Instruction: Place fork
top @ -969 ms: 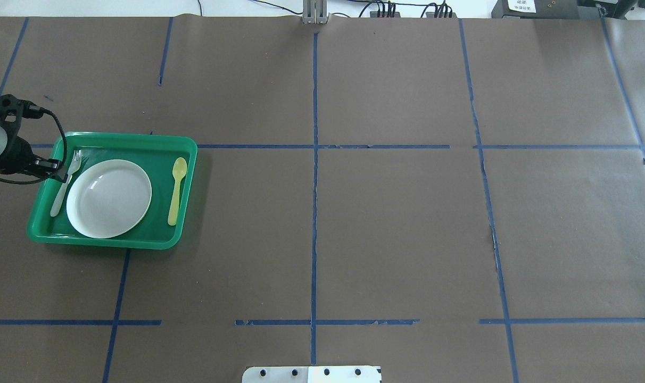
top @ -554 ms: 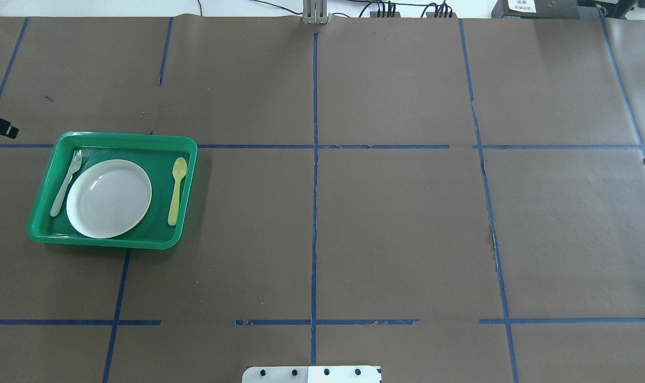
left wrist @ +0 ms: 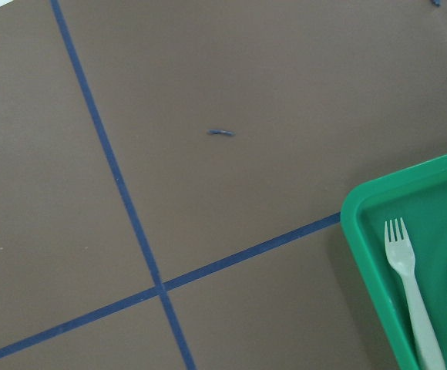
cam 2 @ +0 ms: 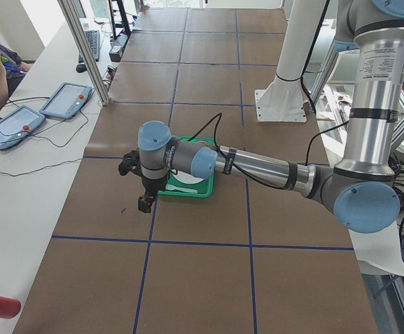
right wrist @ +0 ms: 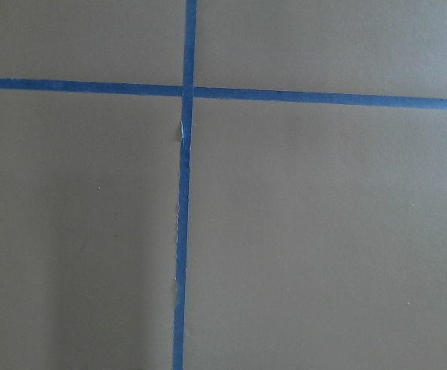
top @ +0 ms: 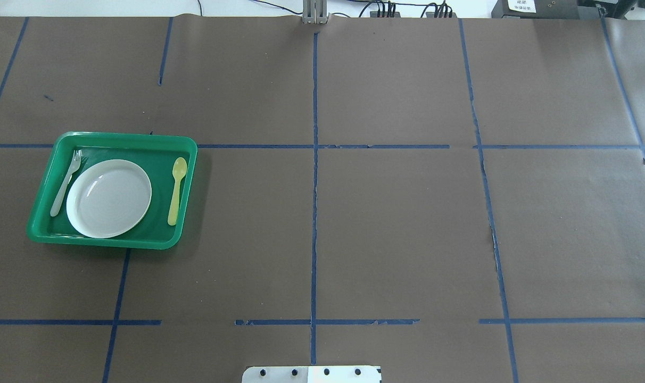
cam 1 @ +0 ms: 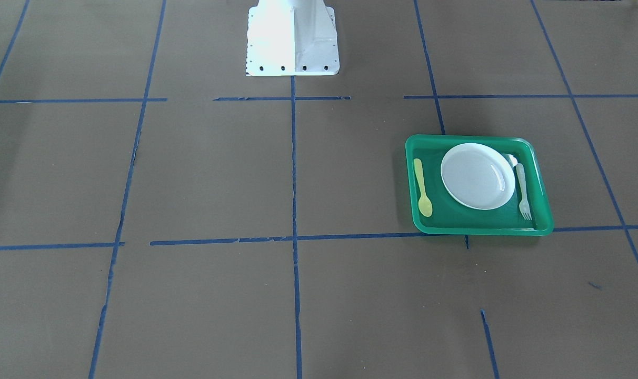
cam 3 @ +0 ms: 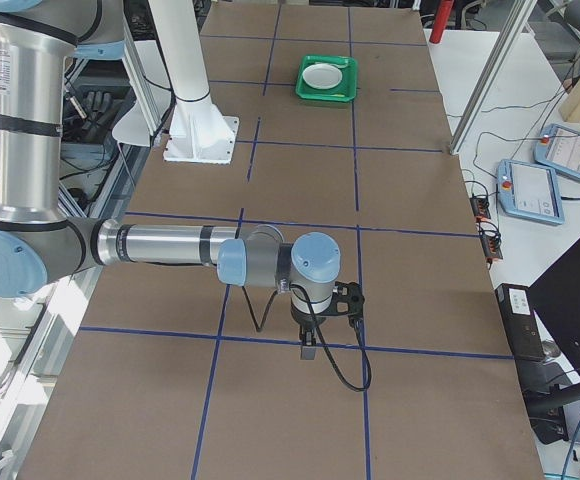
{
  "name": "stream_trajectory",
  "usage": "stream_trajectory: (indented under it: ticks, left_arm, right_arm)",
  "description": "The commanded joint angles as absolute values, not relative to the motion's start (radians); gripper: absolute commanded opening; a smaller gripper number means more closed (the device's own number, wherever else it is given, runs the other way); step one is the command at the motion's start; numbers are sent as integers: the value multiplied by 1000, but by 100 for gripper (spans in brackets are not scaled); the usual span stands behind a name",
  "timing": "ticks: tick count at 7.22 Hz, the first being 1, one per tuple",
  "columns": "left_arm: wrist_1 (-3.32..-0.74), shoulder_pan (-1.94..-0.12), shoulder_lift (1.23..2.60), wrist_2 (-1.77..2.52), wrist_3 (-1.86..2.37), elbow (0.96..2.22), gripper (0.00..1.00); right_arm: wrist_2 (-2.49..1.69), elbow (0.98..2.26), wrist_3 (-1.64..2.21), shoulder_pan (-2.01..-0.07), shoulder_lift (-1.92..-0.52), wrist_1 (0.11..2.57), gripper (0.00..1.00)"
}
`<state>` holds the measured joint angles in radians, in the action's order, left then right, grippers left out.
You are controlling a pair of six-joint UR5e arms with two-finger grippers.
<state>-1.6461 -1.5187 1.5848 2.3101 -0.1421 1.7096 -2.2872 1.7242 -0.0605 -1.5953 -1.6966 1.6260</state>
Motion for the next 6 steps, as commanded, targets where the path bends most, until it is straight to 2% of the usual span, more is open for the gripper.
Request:
stream_trajectory:
  ticks: [1, 6]
  left_arm:
    - [-1649, -1598, 1446, 2411, -169, 1687, 100]
    - [-1603, -1600, 1427, 2384, -158, 1687, 100]
  right_arm:
    - [-2287, 1724, -61, -1595, -1697, 1626, 100]
    - [-2287, 1724, -61, -1595, -1697, 1626, 100]
